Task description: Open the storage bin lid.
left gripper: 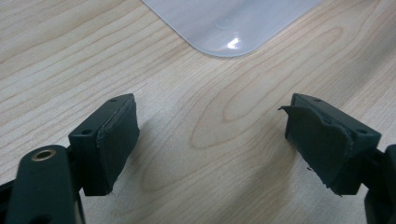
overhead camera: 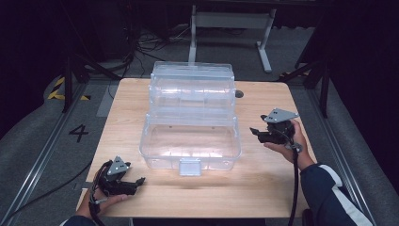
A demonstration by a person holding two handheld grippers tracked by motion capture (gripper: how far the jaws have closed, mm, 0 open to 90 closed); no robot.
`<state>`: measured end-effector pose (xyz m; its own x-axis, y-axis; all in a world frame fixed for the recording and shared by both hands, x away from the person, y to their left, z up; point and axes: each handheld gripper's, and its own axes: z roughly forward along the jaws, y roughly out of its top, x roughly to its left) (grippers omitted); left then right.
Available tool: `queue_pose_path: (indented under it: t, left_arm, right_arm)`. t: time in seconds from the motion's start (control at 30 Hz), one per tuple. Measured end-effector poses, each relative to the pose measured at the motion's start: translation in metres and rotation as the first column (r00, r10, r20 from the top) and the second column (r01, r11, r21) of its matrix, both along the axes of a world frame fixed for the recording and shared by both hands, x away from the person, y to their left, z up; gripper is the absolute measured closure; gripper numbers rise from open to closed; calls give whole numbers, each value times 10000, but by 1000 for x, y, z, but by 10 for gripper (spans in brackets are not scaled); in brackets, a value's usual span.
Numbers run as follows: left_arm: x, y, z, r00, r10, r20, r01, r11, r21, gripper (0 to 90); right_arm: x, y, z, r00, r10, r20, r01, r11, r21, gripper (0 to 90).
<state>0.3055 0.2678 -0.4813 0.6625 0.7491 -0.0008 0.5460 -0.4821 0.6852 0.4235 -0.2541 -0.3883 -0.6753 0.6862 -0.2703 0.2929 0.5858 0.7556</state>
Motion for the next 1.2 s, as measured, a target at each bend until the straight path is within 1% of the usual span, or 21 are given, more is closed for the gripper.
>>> queue_pose_path:
  t: [0.23, 0.4, 0.43, 0.47, 0.53, 0.57, 0.6, 0.67, 0.77, 0.87, 0.9, 1.07, 1.13, 1.17, 1.2]
  left_arm:
    - [0, 0, 0, 10000, -4, 0, 4, 10000, -2, 178]
    - [1, 0, 0, 10000, -40, 20, 40, 10000, 33, 178]
    - [1, 0, 0, 10000, -40, 20, 40, 10000, 33, 177]
    - [1, 0, 0, 10000, -50, -16, 49, 10000, -19, 176]
    - [1, 0, 0, 10000, -79, -12, 79, 10000, -47, 175]
    - [1, 0, 0, 10000, -79, -12, 79, 10000, -47, 175]
    - [2, 1, 0, 9999, -156, 62, 156, 9999, 20, 175]
    - [2, 1, 0, 9998, -197, 65, 197, 9998, -7, 174]
    - [2, 0, 0, 9998, -203, -6, 203, 9998, -44, 172]
    - [2, 0, 0, 9998, -202, -4, 202, 9998, -44, 172]
    - [2, 1, 0, 9998, -206, -7, 206, 9998, -38, 172]
    - [2, 0, 0, 9998, -194, -44, 193, 9998, -53, 171]
    - [2, 0, 0, 9998, -182, -24, 182, 9998, -49, 170]
    - [3, 0, 0, 9998, -220, -23, 220, 9997, -42, 166]
    - [3, 0, 0, 9998, -206, -66, 206, 9998, -61, 164]
  right_arm:
    - [-11, -5, -9, 10000, 20, -71, -21, 10000, -83, 359]
    - [-19, -11, -19, 9999, -23, -162, 23, 10000, -3, 359]
    - [-19, -11, -19, 9999, -23, -162, 23, 10000, -3, 359]
    - [-23, -15, -24, 9997, -61, -244, 61, 10000, -24, 356]
    - [-27, -18, -29, 9993, -120, -358, 121, 9999, 18, 356]
    - [-27, -18, -29, 9993, -120, -358, 121, 9999, 18, 356]
    - [-30, -22, -34, 9986, -164, -503, 165, 9999, 18, 357]
    - [-35, -26, -38, 9974, -166, -697, 180, 9996, 200, 357]
    - [-41, -31, -45, 9960, -267, -849, 284, 9994, 186, 357]
    - [-45, -35, -48, 9955, -312, -900, 335, 9992, 238, 357]
    - [-49, -40, -52, 9942, -383, -1001, 412, 9988, 275, 355]
    - [-59, -51, -64, 9906, -566, -1242, 619, 9973, 389, 341]
    - [-61, -53, -66, 9901, -607, -1266, 663, 9970, 406, 341]
    - [-66, -58, -70, 9879, -697, -1384, 781, 9954, 557, 331]
    - [-68, -60, -72, 9869, -706, -1452, 802, 9949, 612, 329]
